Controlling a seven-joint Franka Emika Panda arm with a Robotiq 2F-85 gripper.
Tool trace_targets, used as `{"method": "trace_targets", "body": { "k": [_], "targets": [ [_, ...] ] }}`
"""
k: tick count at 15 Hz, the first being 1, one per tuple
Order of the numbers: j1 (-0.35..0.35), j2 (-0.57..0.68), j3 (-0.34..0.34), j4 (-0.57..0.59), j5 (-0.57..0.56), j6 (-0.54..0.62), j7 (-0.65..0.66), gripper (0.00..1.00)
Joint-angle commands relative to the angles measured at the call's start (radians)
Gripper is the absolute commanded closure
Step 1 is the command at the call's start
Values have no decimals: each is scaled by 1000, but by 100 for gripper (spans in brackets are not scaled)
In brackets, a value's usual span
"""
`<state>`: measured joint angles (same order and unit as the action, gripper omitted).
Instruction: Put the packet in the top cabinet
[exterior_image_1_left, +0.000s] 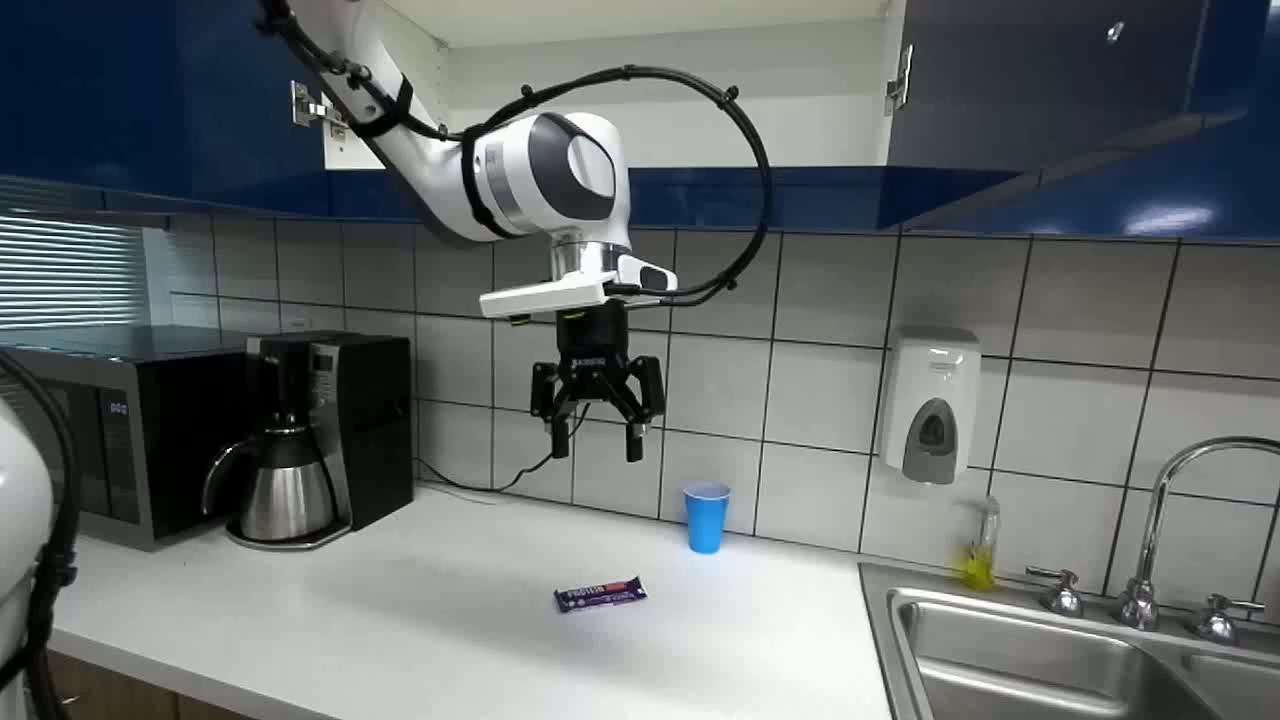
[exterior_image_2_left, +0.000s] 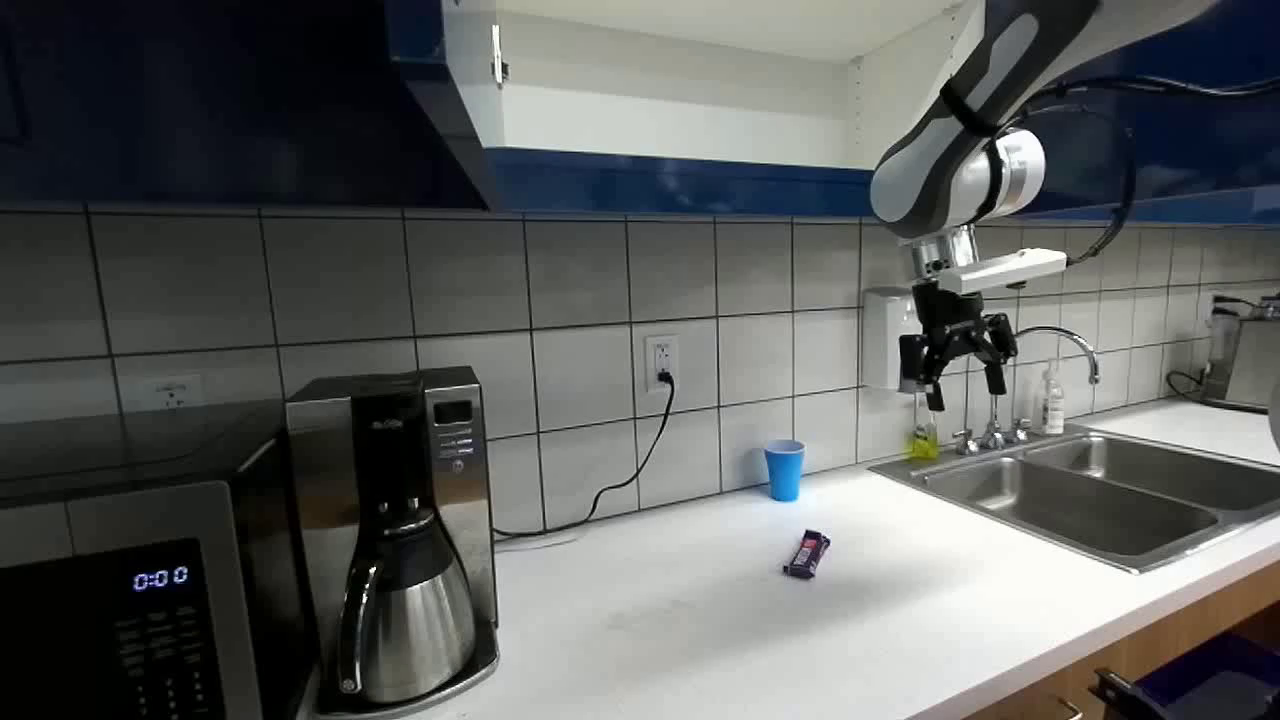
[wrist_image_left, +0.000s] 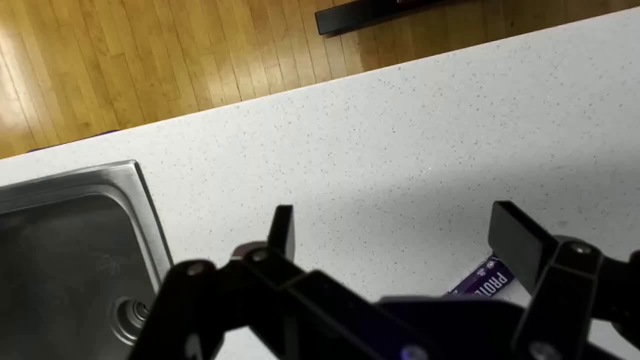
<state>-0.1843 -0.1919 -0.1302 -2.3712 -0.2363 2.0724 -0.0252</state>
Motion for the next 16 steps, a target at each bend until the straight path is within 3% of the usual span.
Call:
{"method": "trace_targets", "body": {
  "k": [1,9,16],
  "targets": [
    [7,0,-7,1,-1,-2,1,0],
    [5,130,-15,-22,14,128,29,0],
    [33,347,-6,-14,33,326,110,0]
  ]
}}
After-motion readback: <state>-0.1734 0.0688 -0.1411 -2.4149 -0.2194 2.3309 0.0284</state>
